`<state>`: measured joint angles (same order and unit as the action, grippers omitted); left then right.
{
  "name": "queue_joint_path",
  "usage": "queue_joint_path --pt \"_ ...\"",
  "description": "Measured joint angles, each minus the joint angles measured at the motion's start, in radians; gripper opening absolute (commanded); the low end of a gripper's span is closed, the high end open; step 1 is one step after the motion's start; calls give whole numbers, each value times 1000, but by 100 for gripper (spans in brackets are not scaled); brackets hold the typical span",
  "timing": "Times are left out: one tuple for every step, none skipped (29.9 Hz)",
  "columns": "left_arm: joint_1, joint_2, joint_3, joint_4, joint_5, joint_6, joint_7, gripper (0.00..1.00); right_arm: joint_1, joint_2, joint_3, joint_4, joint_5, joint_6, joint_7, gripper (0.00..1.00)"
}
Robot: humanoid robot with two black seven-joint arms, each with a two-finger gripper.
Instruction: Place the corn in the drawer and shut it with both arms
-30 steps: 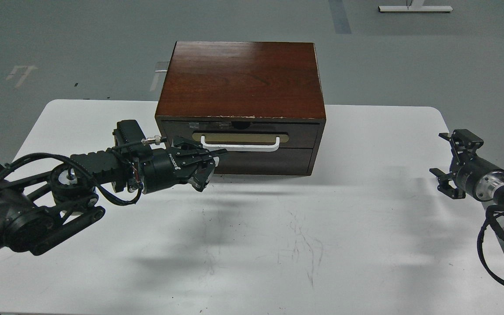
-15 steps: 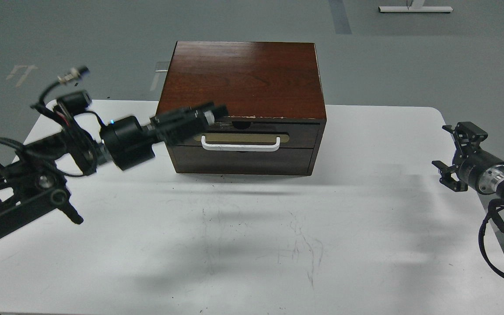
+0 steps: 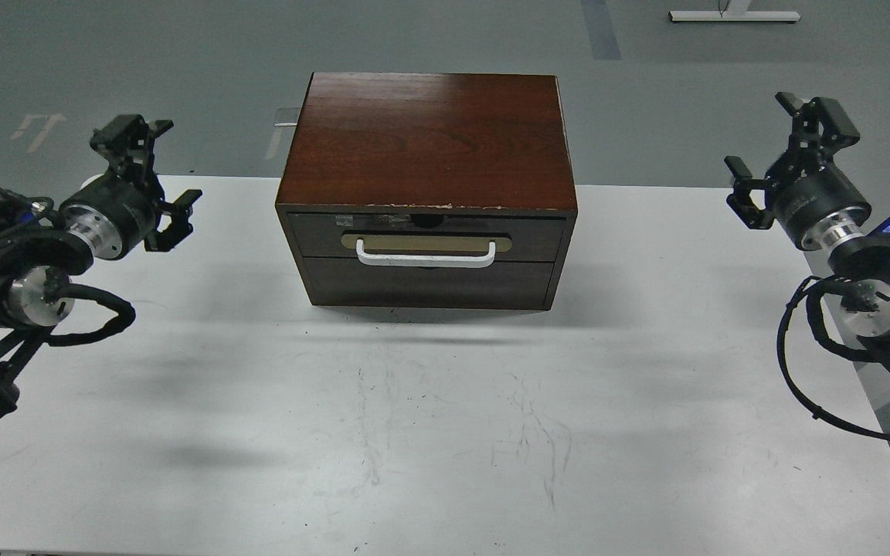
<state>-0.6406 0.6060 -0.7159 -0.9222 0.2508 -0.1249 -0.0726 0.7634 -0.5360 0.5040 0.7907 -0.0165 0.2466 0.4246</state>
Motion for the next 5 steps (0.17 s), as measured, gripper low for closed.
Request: queue_joint_path --pt "5 -3 -1 0 -3 -2 2 98 3 12 1 6 0 0 0 100" --pt "9 -4 -1 0 -7 -4 3 98 5 23 2 11 0 0 0 100" --pt "13 -5 -2 0 -13 -7 3 98 7 34 2 14 0 0 0 100" --pt "15 -5 -3 -2 -20 -10 3 98 7 44 2 17 0 0 0 100" --pt "17 -5 -4 -5 -28 -12 3 98 7 50 2 21 0 0 0 100"
